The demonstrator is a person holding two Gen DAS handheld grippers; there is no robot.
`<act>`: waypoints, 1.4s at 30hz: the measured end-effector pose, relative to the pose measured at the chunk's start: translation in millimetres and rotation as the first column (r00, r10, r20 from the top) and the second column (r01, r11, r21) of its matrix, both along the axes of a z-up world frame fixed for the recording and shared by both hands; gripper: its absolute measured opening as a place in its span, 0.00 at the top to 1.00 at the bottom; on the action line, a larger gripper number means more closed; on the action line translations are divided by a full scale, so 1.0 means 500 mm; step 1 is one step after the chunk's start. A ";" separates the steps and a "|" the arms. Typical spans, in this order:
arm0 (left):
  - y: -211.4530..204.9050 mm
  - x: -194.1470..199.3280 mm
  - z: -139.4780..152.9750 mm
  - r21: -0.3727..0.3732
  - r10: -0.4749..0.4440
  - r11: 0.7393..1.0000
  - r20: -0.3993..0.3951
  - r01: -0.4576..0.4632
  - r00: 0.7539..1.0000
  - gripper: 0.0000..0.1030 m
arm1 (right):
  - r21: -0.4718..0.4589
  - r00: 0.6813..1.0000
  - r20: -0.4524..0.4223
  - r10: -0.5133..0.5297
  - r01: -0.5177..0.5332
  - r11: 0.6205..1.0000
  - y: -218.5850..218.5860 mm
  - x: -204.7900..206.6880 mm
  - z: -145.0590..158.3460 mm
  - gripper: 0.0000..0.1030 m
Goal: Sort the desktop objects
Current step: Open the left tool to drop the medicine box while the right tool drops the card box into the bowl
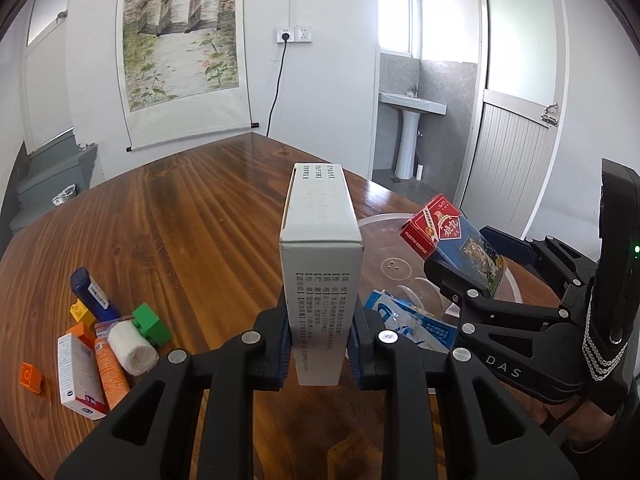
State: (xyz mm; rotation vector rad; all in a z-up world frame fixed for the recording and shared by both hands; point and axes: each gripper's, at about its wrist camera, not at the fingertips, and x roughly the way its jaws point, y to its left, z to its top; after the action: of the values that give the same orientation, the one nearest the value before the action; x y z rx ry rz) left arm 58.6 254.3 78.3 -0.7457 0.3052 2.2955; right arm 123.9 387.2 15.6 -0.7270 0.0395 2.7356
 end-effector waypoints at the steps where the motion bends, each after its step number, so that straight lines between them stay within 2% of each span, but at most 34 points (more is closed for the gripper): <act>1: 0.009 0.001 -0.002 -0.004 -0.008 1.000 0.004 0.008 1.000 0.76 | -0.003 1.000 -0.002 -0.006 0.006 1.000 0.005 0.002 0.000 0.29; 14: 0.087 0.003 -0.014 -0.048 -0.059 0.997 0.014 0.059 0.998 0.76 | -0.028 0.998 -0.025 -0.050 0.049 0.998 0.060 0.008 0.004 0.29; 25: 0.123 0.001 -0.020 -0.073 -0.055 0.996 0.005 0.055 0.998 0.75 | -0.047 0.997 -0.029 -0.065 0.064 0.997 0.091 0.009 0.000 0.29; 27: 0.129 -0.006 -0.021 -0.066 -0.061 0.996 0.030 0.063 0.998 0.70 | -0.050 0.997 -0.029 -0.069 0.068 0.996 0.096 0.010 -0.002 0.29; 29: 0.130 -0.010 -0.023 -0.048 -0.068 0.996 0.060 0.071 0.996 0.56 | -0.053 0.997 -0.027 -0.072 0.070 0.996 0.098 0.010 -0.003 0.29; 32: 0.127 -0.015 -0.020 -0.027 -0.065 0.997 0.065 0.067 0.996 0.44 | -0.058 0.996 -0.026 -0.081 0.079 0.995 0.103 0.012 -0.005 0.29; 42: 0.104 -0.014 -0.011 -0.010 -0.057 0.998 0.048 0.058 0.997 0.43 | -0.065 0.997 -0.013 -0.076 0.075 0.995 0.103 0.003 -0.005 0.29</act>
State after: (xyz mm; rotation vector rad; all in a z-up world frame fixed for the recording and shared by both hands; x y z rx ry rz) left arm 51.5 306.4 72.8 -0.7862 0.3145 2.2206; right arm 125.3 438.7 12.8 -0.7070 0.1557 2.6790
